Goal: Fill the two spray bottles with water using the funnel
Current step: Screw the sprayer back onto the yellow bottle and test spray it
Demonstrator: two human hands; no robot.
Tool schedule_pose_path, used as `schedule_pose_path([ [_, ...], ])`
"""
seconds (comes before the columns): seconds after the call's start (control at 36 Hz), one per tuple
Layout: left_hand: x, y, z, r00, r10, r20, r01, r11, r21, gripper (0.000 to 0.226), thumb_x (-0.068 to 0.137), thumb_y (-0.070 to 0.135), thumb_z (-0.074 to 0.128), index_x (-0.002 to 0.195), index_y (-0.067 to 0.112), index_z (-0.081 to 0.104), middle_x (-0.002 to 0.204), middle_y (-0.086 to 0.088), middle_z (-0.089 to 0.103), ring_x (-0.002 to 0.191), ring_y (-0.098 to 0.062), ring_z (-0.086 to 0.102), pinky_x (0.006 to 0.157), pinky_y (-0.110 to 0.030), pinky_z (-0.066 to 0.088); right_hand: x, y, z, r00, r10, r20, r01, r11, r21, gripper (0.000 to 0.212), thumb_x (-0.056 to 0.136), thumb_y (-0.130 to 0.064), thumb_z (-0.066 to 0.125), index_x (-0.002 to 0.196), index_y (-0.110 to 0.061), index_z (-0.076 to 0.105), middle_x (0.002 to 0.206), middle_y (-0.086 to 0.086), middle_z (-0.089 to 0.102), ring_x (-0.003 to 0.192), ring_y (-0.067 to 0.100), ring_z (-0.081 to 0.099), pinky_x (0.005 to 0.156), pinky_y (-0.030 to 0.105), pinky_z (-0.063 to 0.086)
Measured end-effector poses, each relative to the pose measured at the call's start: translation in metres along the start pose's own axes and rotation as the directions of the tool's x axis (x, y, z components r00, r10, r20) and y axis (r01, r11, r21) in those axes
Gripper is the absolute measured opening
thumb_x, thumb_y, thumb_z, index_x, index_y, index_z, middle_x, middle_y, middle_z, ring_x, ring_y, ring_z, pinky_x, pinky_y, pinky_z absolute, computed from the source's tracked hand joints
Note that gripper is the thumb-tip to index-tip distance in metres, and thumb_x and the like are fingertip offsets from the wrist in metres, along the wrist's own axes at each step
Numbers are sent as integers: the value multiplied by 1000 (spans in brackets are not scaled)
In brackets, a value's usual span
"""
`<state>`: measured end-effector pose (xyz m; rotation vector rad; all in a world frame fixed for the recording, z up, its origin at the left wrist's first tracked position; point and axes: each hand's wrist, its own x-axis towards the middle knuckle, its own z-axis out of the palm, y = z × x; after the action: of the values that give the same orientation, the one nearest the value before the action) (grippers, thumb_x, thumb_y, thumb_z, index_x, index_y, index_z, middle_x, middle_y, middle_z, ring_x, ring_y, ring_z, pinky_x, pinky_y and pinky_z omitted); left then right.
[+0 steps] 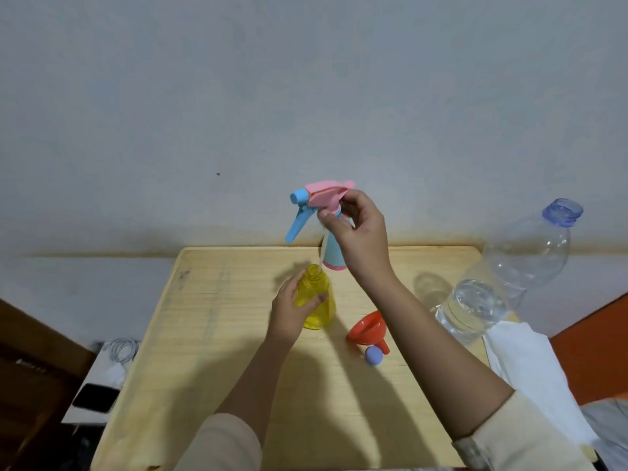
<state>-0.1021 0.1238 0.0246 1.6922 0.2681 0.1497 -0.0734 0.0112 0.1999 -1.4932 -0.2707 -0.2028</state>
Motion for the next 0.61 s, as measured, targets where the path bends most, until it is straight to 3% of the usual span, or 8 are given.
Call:
schedule_pose_path([
  [0.08,-1,-2,2,999,23,-26,-23,1000,-4,69,58,54,80,123,43,57,129,13,60,121,-6,55,107,-42,42,-6,28,0,998,59,4,-58,997,-51,18,81,2,65,97,-3,57,97,13,62,91,17,60,74,13,47],
  [0.17,-1,-7,6,997,47,-67,-45,999,25,62,62,52,76,120,48,55,129,15,59,122,-3,54,107,-36,42,-12,58,-2,989,147,20,-145,986,-77,19,80,2,66,96,-4,58,97,12,63,90,14,62,79,22,51],
  [0.28,-7,-9,15,987,88,-135,-83,996,40,58,66,47,66,121,36,54,110,22,59,102,18,52,88,-5,39,-21,95,-2,974,224,42,-214,962,-170,23,78,-1,69,98,-6,61,98,10,67,94,20,64,87,31,52],
  [0.33,-8,-14,20,976,139,-170,-128,989,76,52,66,48,58,117,39,50,106,25,55,96,19,50,81,1,35,-25,109,0,970,236,65,-218,953,-209,23,77,-4,72,97,-8,62,96,8,67,93,21,63,88,33,52],
  [0.39,-10,-21,22,974,170,-152,-151,980,132,58,70,52,60,123,33,47,113,21,53,104,13,49,88,-4,38,-29,117,0,974,214,80,-193,958,-213,27,74,-13,74,97,-7,63,95,7,67,92,19,63,88,29,51],
  [0.44,-8,-39,25,974,191,-122,-164,965,207,78,69,58,70,134,24,44,127,6,55,120,-6,52,100,-22,42,-30,121,-2,980,183,79,-163,964,-209,34,72,-23,71,100,-5,63,95,7,68,92,15,63,88,23,50],
  [0.5,-5,-53,29,981,152,-118,-119,961,251,87,63,54,78,135,21,40,129,-4,55,121,-19,54,100,-34,45,-30,122,-5,982,164,96,-142,968,-208,36,72,-25,69,101,-4,63,96,6,68,93,12,63,88,18,48],
  [0.61,6,-53,35,993,71,-99,-43,964,263,92,63,60,78,133,13,42,128,-15,53,121,-27,54,100,-46,46,-24,124,-11,976,166,141,-134,968,-210,26,80,-18,67,103,-8,63,98,3,68,96,12,62,90,21,47],
])
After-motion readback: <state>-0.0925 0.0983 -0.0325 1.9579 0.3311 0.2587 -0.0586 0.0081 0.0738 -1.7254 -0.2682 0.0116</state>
